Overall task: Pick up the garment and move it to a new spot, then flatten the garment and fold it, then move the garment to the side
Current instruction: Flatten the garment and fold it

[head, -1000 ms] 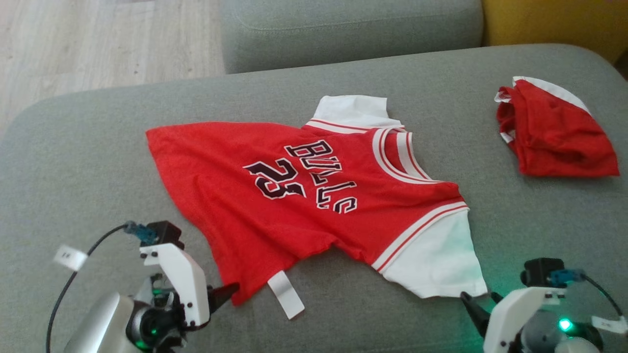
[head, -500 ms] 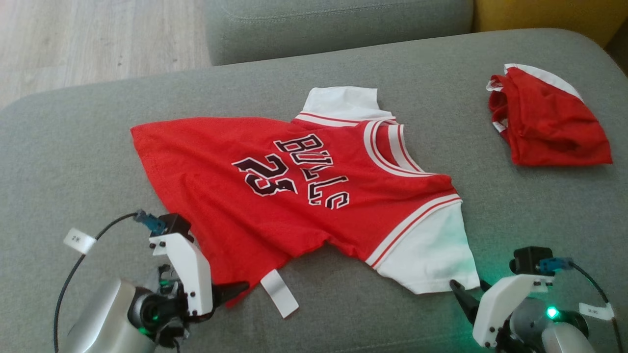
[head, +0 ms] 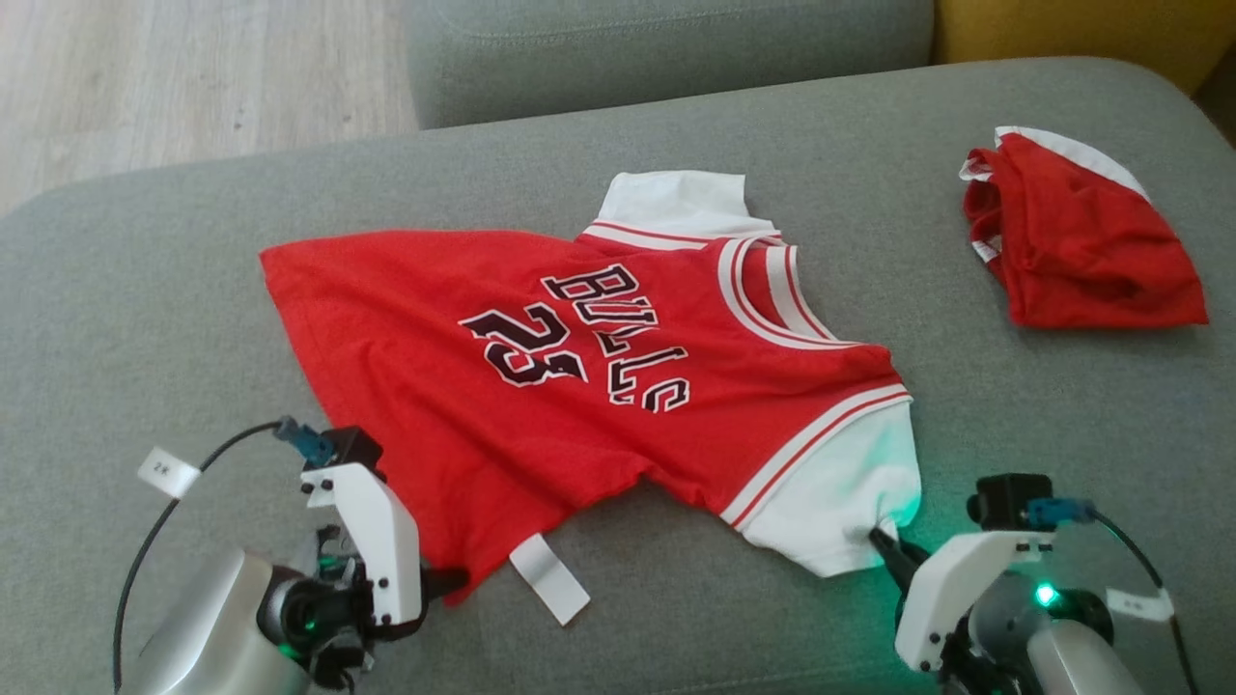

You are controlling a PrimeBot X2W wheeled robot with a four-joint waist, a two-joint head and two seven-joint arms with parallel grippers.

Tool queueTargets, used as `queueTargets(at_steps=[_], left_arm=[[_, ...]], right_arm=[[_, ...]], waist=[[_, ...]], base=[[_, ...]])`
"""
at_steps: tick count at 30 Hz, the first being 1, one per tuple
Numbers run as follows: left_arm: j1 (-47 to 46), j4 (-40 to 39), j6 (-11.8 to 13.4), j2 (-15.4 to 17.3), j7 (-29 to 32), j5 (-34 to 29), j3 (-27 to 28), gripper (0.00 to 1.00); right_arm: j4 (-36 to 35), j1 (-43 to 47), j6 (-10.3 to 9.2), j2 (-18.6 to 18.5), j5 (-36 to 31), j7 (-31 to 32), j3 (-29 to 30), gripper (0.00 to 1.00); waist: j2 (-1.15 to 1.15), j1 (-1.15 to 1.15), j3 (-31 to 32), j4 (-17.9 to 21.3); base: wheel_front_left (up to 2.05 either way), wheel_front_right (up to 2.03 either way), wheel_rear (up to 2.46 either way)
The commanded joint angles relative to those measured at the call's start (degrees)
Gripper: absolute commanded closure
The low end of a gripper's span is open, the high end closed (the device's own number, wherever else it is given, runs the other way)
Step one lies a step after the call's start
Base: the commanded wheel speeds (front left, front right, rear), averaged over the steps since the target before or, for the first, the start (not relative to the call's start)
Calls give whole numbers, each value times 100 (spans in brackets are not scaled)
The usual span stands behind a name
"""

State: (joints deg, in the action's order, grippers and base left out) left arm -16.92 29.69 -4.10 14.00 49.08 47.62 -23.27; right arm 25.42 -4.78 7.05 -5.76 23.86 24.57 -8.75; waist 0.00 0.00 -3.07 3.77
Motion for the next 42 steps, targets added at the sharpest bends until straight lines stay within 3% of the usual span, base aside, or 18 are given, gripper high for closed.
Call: queueTargets(at_steps=[1, 10, 15, 19, 26, 30, 33, 42], left_arm=[[-217, -123, -25, 159, -106, 39, 253, 100], [-235, -380, -53, 295, -526, 120, 518, 100], [-470, -743, -20, 267, -1004, 141, 777, 100], [-938, -869, -39, 292, -1306, -47, 814, 100], [-2491, -509, -38, 282, -1798, -700, 652, 100], [-3721, -41, -54, 229, -2314, -1001, 689, 100], [-4618, 428, -45, 231, -2691, -1296, 654, 100], [-6638, 1514, -93, 153, -3646, -1731, 604, 100]], right_arm=[[-113, -229, 44, -25, -33, -240, -84, 100], [-310, -318, 44, 2, -32, -1253, 286, 100], [-769, -602, 44, -53, 342, -1770, 125, 100], [-1035, -1176, 44, -305, 702, -1989, -173, 100], [-794, -2980, 44, -871, 1357, -2048, -663, 100], [-362, -4282, 44, -1165, 1775, -2283, -936, 100], [59, -5266, 44, -1396, 1733, -2576, -1222, 100], [970, -7523, 44, -1538, 1784, -3456, -1828, 100]], waist=[[0, 0, 39, 0], [0, 0, 178, -38], [0, 0, 26, -105], [0, 0, -246, -173], [0, 0, -1059, -272], [0, 0, -1605, -318], [0, 0, -1943, -350], [0, 0, -2444, -412]], base=[[0, 0, 0], [0, 0, 0], [0, 0, 0], [0, 0, 0], [0, 0, 0], [0, 0, 0], [0, 0, 0], [0, 0, 0]])
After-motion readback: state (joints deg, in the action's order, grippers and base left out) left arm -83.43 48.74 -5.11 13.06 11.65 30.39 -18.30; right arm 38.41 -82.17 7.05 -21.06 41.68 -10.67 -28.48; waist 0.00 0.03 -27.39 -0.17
